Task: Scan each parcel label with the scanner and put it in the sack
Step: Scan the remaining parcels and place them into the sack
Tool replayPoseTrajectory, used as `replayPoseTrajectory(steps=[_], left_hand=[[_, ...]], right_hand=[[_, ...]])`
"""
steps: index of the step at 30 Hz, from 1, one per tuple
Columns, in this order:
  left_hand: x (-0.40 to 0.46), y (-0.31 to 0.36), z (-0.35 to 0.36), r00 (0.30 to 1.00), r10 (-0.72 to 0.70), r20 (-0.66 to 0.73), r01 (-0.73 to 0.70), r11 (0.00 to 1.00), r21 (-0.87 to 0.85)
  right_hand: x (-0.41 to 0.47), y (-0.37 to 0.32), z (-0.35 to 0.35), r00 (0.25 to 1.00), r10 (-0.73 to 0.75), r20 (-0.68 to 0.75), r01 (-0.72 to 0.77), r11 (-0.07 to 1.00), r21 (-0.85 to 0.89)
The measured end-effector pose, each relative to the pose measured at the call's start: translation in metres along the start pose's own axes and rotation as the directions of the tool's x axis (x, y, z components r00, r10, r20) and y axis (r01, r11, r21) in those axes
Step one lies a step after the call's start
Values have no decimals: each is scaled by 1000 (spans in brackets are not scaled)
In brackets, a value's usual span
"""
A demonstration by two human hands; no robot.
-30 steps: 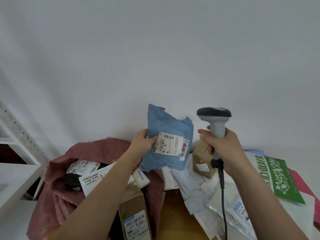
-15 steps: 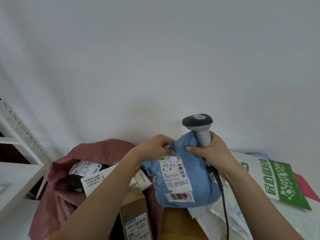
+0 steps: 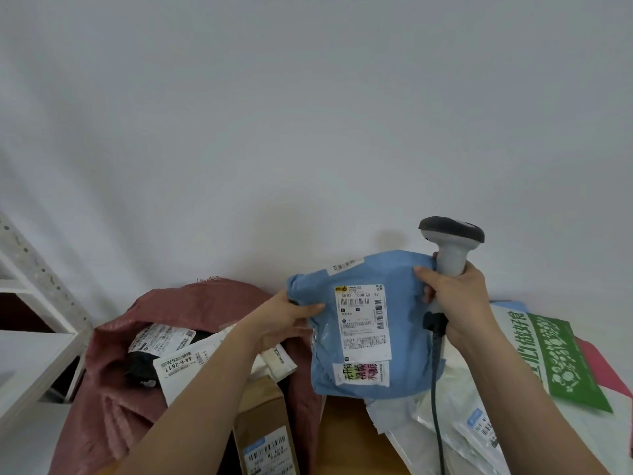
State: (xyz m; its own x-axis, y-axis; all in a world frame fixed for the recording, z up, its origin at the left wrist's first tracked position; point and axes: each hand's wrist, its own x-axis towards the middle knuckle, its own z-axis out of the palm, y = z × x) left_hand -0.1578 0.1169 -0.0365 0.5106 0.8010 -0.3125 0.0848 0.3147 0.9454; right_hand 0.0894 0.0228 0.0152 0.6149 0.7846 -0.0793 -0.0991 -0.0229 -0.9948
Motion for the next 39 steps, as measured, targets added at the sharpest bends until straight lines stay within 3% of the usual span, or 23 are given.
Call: replayPoseTrajectory(steps=[3, 6, 10, 12, 39], left_hand=[[10, -5, -3, 980, 63, -191, -99, 978, -183], [17, -3, -14, 940, 92, -329, -179, 952, -248], [22, -3, -26, 894, 61, -444, -209, 933, -292], [21, -3, -31, 878, 54, -475, -231, 918, -323], [-13, -31, -99, 757, -56, -651, -248, 897, -366]], right_hand=[[-7, -7, -3, 999, -23, 40, 27, 993, -113], [-21, -20, -6, 981, 18, 195, 24, 978, -207], [-43, -34, -1, 872, 103, 479, 45, 957, -287], [-52, -40, 3, 831, 112, 545, 73, 949, -307], [-98, -66, 22, 710, 138, 691, 108, 948, -300]])
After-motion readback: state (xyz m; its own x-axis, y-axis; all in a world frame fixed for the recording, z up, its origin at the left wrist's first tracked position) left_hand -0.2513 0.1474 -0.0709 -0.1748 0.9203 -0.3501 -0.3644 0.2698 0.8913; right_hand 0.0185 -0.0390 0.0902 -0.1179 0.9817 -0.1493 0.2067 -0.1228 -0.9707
